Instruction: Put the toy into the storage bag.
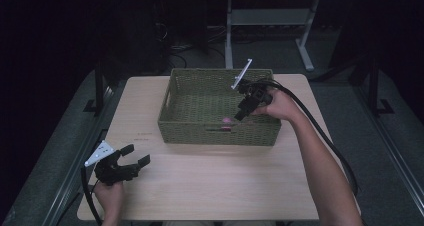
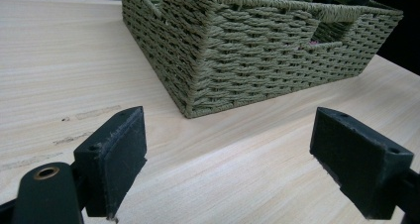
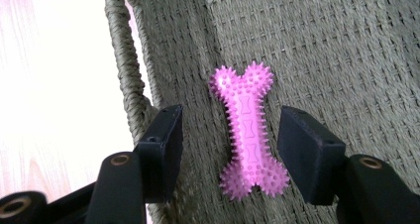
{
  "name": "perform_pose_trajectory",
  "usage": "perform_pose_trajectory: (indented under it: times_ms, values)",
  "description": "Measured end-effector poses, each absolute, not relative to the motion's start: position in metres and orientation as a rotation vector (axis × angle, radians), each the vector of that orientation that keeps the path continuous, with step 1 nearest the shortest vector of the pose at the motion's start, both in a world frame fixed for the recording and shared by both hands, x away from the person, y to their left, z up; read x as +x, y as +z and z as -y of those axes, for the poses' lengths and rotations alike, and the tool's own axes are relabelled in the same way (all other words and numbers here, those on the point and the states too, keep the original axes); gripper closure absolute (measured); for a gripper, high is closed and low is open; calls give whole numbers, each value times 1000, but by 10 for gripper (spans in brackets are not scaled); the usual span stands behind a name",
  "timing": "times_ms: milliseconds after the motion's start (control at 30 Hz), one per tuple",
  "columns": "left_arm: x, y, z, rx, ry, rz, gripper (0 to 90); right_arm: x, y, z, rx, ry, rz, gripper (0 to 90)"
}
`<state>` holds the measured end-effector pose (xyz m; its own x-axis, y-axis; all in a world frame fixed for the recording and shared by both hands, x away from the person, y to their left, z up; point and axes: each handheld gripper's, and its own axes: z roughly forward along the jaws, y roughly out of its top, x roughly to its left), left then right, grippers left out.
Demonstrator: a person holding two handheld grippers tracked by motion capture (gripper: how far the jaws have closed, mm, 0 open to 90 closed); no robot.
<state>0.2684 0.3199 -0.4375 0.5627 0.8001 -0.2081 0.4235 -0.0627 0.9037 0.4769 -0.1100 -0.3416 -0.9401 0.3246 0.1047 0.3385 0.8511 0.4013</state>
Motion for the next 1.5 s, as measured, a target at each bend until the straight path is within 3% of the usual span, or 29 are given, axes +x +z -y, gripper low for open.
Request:
perform_pose_trajectory:
  times_ms: [1500]
  values:
    - [269, -438, -317, 1701, 425, -1030, 139, 424, -313, 187, -656, -805, 3027, 383]
